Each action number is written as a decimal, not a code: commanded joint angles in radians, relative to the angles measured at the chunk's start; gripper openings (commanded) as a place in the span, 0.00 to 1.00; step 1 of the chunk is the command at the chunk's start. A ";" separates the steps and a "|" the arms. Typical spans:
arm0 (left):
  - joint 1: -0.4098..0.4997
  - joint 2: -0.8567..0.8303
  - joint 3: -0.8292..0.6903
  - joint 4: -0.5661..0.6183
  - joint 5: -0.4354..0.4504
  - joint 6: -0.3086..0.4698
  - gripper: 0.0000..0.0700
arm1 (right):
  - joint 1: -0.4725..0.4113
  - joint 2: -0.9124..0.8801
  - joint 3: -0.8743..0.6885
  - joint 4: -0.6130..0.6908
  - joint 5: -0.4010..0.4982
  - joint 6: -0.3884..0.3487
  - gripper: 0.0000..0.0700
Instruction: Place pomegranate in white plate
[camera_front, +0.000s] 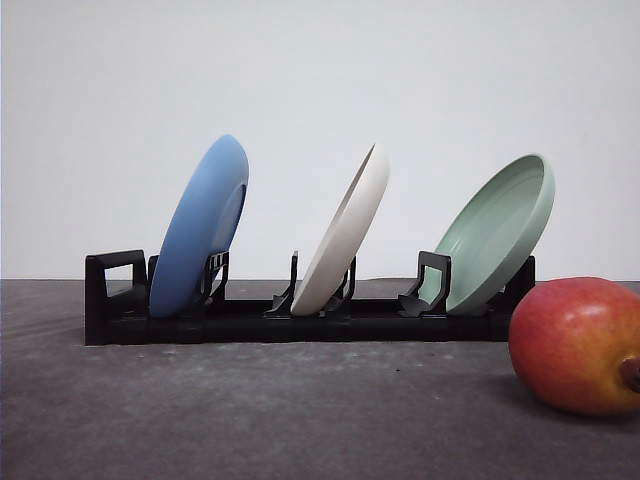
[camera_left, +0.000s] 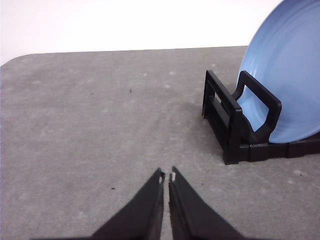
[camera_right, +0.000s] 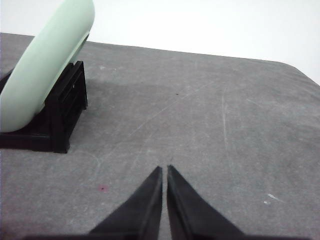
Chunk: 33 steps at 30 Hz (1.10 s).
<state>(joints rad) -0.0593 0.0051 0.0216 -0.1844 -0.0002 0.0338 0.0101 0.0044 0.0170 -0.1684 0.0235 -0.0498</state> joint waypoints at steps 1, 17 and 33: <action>0.002 -0.002 -0.010 -0.002 0.005 -0.019 0.00 | -0.002 -0.001 -0.005 0.012 0.002 -0.002 0.01; -0.006 0.034 0.095 0.049 0.038 -0.337 0.00 | 0.001 0.040 0.172 -0.058 -0.086 0.342 0.01; -0.049 0.545 0.609 -0.120 0.501 -0.269 0.00 | 0.001 0.505 0.904 -0.496 -0.442 0.137 0.01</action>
<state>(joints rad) -0.1042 0.5156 0.5818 -0.2946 0.4655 -0.2764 0.0101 0.4873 0.8844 -0.6502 -0.3937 0.1524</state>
